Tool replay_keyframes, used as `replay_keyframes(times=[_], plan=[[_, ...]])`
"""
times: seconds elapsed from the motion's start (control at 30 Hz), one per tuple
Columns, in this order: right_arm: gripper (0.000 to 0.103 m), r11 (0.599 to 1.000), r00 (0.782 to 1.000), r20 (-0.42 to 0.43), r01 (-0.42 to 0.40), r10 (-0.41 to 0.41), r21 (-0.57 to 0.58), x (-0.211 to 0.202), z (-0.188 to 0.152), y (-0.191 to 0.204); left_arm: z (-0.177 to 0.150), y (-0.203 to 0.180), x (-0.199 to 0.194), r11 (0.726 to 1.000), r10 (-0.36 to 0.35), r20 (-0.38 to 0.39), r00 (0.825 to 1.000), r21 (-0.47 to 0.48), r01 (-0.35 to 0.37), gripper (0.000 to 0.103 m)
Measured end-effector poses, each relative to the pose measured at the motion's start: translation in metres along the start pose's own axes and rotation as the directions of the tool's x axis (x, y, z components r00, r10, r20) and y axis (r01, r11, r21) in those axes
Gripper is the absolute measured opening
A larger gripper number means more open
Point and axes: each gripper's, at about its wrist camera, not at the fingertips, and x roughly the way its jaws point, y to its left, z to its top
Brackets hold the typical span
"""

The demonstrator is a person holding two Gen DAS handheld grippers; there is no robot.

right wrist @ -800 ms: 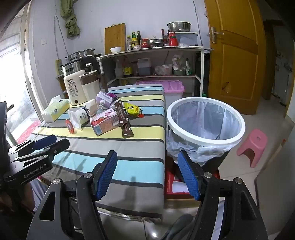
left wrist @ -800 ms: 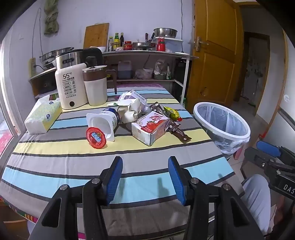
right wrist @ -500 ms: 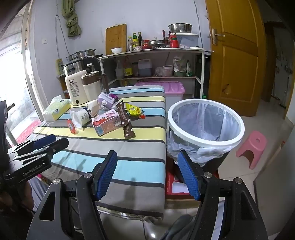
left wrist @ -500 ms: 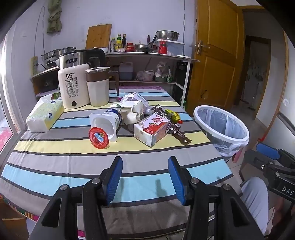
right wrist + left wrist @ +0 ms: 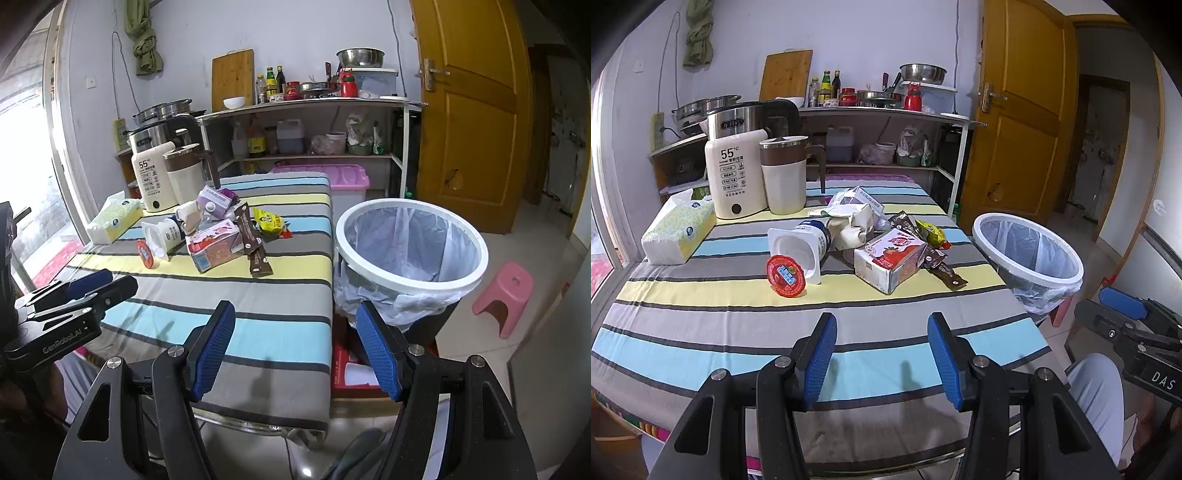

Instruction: Collect trash

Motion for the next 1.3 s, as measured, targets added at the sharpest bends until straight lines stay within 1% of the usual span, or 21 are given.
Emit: replay_keyframes(times=[1.3], plan=[[0.068,1.000,1.000,0.005,-0.003,0.003,0.002,-0.0061,0.0010,0.0015,-0.0002,-0.0004,-0.0015,1.000,0.001,0.001,1.000,-0.002,-0.001,0.051]])
